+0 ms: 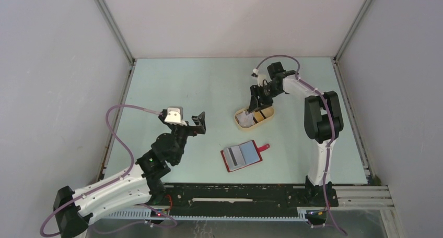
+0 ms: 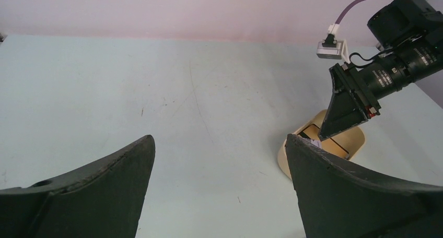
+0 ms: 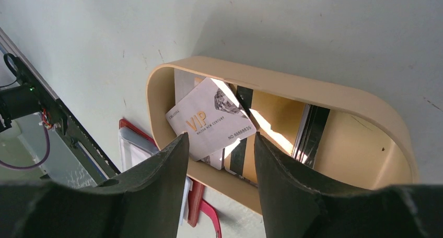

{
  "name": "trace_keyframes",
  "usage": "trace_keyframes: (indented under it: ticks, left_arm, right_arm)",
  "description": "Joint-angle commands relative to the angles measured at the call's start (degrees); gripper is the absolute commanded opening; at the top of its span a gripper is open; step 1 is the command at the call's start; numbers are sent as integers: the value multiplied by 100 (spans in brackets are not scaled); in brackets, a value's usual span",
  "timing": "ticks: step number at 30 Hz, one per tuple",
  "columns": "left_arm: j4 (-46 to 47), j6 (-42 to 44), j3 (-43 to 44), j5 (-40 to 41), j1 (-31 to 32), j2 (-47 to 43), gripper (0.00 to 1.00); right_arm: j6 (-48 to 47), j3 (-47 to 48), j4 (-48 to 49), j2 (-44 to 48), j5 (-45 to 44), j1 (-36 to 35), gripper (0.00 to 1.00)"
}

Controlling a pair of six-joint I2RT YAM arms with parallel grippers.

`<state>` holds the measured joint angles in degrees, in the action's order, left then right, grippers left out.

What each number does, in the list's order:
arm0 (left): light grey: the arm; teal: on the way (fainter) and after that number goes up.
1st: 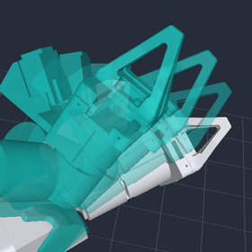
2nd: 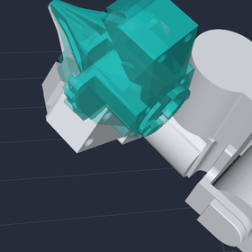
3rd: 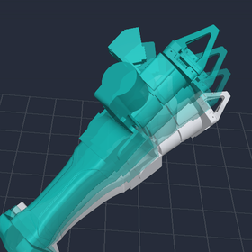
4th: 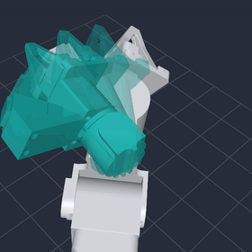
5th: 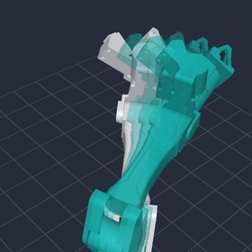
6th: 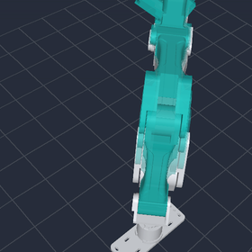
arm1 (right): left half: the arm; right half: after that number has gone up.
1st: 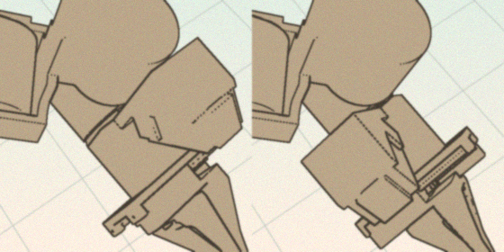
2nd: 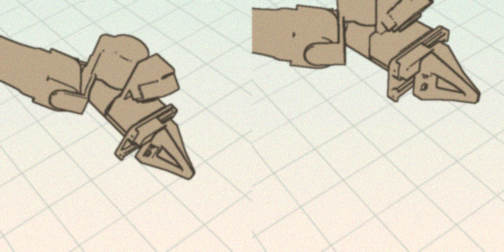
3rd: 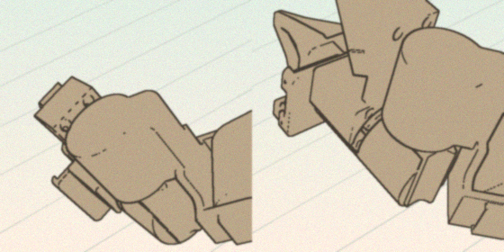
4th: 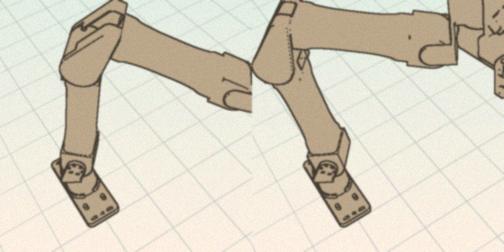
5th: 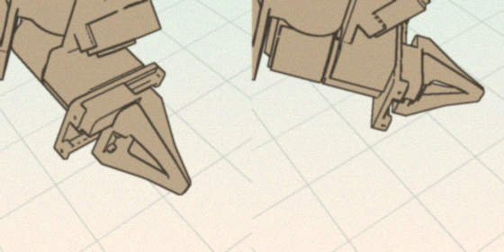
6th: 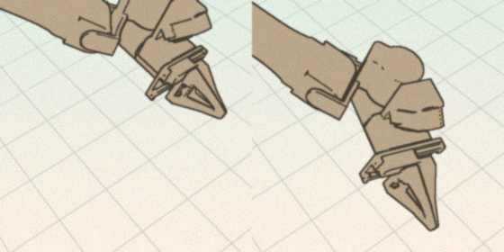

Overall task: Put the credit cards into the card holder
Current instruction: Pick up the credit card from the storage box.

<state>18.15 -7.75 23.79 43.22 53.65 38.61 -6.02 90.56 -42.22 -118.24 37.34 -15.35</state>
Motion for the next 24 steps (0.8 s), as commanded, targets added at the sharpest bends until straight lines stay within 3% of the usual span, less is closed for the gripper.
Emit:
trace_keyframes:
  ticks: [1, 24]
  left_arm:
    - [191, -104, -121, 143, -38, 16, 100]
    - [188, -113, -104, 150, -36, 48, 100]
  right_arm:
    - [40, 71, -86, -75, 64, -18, 57]
    - [7, 58, -197, -312, 109, -81, 57]
